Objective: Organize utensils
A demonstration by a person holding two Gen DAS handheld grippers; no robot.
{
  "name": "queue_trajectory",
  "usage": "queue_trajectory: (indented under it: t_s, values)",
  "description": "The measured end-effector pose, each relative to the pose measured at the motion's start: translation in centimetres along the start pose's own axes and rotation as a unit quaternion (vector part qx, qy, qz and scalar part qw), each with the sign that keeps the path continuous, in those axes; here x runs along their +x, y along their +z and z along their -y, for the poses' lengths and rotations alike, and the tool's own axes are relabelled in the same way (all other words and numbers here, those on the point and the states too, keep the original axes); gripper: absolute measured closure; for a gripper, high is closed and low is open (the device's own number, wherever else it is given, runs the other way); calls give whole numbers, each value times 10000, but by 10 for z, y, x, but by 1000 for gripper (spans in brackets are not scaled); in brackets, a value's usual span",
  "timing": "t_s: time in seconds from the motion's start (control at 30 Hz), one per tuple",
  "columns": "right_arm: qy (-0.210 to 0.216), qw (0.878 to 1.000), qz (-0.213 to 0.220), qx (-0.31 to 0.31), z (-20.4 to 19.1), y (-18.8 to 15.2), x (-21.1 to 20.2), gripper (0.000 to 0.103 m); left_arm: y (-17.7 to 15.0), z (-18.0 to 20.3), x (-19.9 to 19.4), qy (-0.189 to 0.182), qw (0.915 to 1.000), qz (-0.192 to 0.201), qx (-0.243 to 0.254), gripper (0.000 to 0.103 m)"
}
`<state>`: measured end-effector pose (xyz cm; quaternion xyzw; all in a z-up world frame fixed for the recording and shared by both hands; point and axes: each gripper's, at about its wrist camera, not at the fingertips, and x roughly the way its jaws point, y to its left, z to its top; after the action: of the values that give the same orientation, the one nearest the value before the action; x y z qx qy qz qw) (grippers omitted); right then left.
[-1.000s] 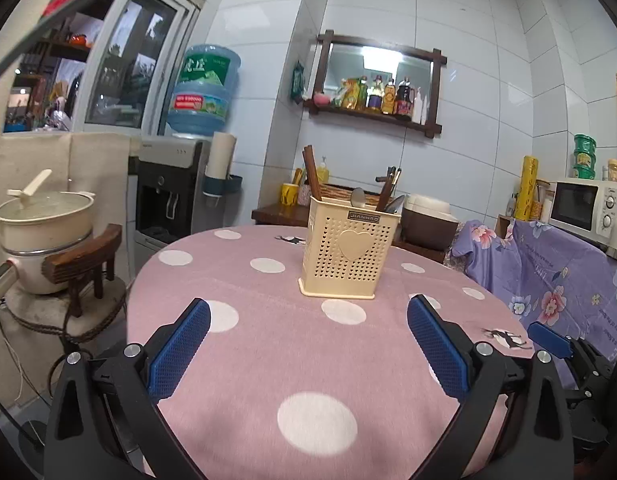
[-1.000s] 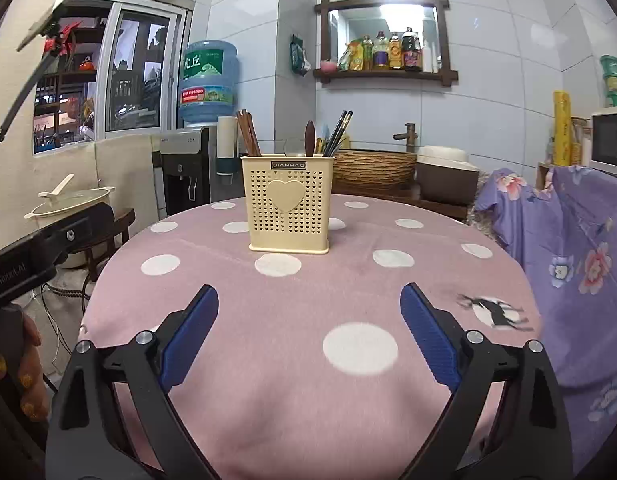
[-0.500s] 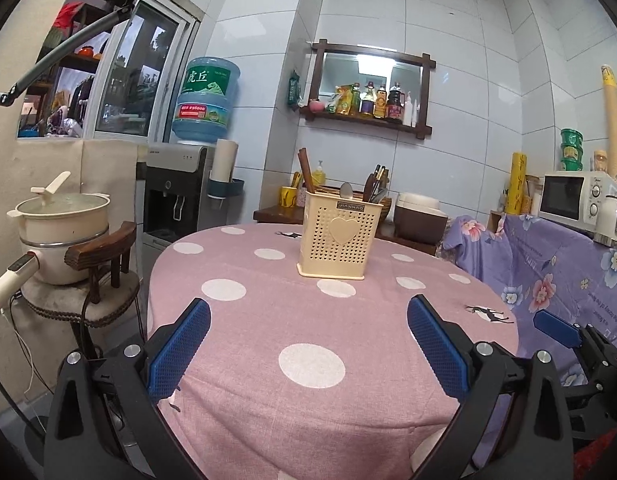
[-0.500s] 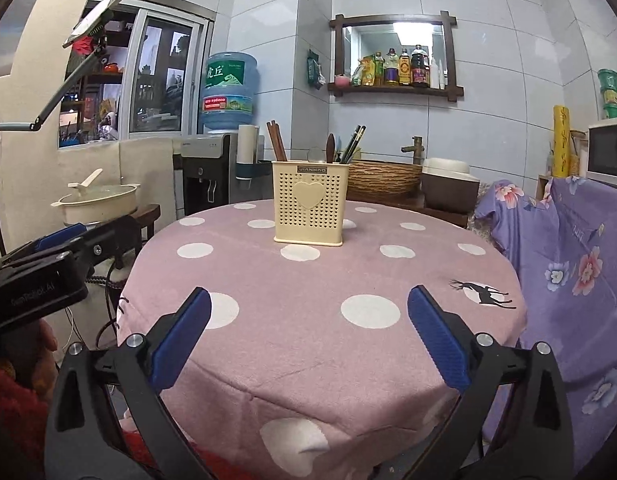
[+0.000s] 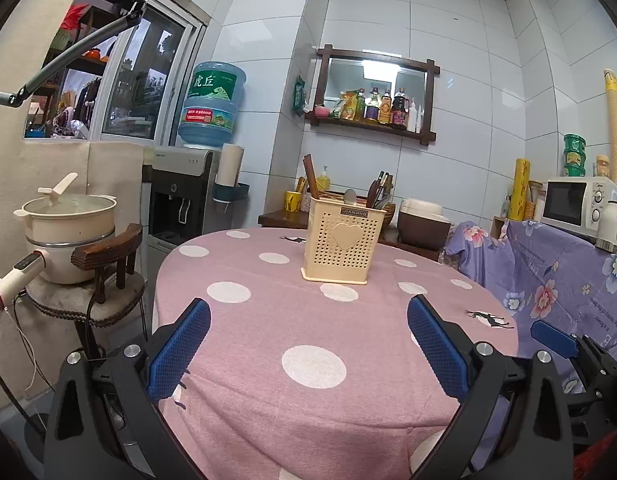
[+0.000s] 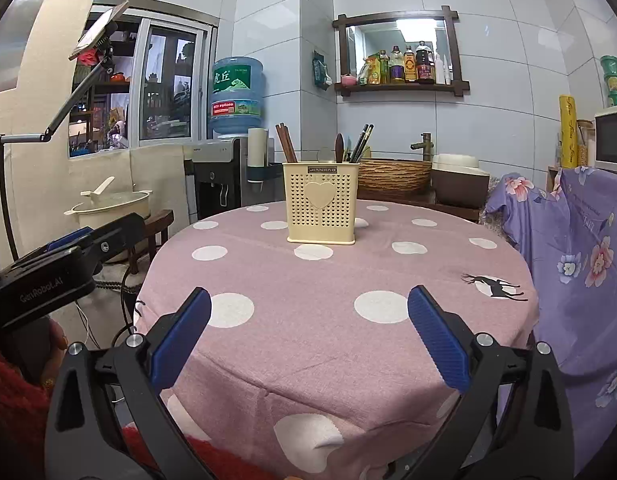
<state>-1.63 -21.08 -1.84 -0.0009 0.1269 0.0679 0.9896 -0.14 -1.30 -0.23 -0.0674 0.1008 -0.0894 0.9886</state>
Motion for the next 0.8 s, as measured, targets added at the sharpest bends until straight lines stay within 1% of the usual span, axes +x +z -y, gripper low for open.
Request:
queue_trajectory:
  t_s: [0.4, 0.8]
  values:
    - [-49, 9999, 66, 59, 5, 0, -2, 6, 2, 1, -1, -39, 10000, 3, 15, 5]
    - [-85, 9999, 83, 60, 6, 1, -2, 6, 2, 3, -1, -3, 10000, -15, -8, 5]
